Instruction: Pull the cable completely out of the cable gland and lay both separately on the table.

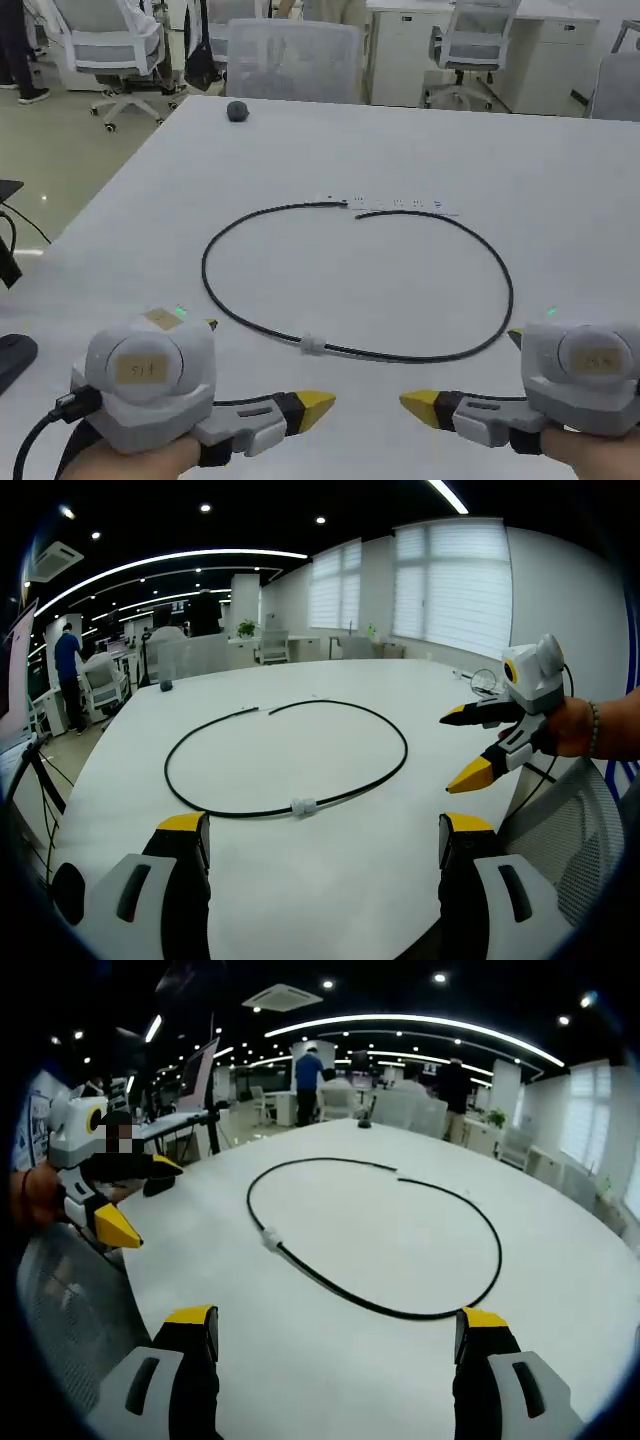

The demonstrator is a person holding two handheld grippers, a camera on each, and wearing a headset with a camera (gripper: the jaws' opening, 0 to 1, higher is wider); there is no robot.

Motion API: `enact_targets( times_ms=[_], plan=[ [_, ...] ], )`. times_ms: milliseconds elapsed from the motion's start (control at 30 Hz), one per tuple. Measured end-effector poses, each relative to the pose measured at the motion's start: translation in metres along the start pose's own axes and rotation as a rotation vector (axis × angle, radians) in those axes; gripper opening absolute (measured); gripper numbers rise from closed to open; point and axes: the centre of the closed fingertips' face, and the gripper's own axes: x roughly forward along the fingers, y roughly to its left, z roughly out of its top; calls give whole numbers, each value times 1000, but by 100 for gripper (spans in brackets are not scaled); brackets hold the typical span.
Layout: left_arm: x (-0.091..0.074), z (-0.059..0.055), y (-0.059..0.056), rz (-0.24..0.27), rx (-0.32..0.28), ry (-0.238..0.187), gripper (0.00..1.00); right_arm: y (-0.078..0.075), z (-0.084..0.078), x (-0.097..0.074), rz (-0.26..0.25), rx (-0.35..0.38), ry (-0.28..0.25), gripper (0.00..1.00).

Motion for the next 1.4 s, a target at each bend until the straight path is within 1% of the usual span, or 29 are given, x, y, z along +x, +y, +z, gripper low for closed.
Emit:
enact_targets(
  times_ms=[567,1000,1400],
  plan=[
    [-1,-1,-3,-5,6,3,95,2,-2,-3,-1,-3,-1,100],
    [1,-2,-3,-6,6,5,94,-2,-1,-3,-11,7,-6,100],
    [3,-3,-1,-5,1,10,94,-2,-1,1,-3,8,-2,100]
  ],
)
